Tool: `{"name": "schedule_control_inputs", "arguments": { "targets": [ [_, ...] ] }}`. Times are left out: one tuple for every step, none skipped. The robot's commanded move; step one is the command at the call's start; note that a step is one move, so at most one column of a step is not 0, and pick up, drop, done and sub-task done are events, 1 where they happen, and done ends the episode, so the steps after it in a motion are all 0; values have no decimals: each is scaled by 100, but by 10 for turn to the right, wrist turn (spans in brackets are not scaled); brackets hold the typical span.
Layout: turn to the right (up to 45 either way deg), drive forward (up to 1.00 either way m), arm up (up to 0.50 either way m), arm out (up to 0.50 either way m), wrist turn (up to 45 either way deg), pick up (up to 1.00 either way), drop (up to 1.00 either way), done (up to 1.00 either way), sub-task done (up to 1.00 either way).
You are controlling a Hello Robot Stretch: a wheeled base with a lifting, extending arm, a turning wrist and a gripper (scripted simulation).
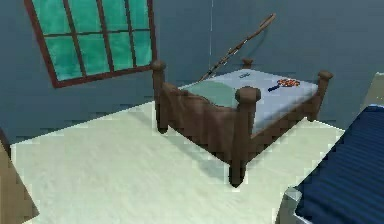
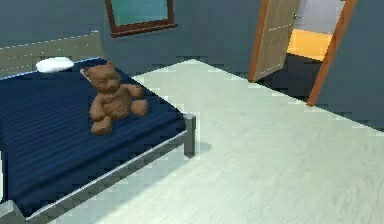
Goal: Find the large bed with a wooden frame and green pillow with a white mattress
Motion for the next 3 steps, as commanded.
{"name": "schedule_control_inputs", "arguments": {
  "targets": [
    [330, 0, 0, 0, 0, 0, 0, 0, 0],
    [0, 35, 0, 0, 0, 0, 0, 0, 0],
    [-180, 0, 0, 0, 0, 0, 0, 0, 0]
  ]
}}
